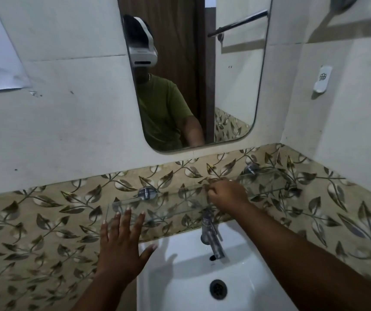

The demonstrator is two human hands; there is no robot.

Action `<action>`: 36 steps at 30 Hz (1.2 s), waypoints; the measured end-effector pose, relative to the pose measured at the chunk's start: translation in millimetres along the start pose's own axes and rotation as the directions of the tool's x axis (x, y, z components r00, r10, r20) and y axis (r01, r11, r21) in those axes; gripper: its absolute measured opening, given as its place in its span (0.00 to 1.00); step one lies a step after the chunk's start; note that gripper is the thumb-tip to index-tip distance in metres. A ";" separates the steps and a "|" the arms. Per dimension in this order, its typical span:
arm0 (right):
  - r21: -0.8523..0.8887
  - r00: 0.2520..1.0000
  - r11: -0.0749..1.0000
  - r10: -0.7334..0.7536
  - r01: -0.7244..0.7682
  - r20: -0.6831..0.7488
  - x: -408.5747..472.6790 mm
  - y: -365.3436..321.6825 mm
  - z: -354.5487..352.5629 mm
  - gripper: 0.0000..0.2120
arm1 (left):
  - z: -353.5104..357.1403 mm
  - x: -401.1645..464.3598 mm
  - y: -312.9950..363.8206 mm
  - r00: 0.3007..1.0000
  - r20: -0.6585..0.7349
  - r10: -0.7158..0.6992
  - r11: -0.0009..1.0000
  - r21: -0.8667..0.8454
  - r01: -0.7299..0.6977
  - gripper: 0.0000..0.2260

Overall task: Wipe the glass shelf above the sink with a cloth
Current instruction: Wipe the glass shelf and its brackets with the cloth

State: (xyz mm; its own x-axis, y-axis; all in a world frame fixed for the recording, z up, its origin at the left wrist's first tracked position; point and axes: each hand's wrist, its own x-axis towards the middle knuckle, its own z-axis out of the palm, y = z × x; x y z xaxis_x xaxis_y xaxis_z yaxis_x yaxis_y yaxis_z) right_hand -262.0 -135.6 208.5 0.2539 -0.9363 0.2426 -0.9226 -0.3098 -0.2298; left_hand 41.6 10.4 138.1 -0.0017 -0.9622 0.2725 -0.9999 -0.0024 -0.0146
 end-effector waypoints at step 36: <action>0.335 0.675 -0.845 -0.041 -0.417 0.737 -115.3 -78.9 102.0 0.27 | 1.0 -1.6 4.3 0.999 -0.043 0.003 0.999 -0.033 -0.005 0.39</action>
State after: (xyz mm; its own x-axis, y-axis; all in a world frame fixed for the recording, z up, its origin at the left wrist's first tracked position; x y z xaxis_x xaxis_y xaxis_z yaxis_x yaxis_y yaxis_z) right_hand -188.9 -20.1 102.5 0.4233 -0.7413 -0.5209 0.7710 0.5967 -0.2226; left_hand 37.3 11.7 136.7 -0.0054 -0.9496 0.3135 -0.9998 0.0110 0.0159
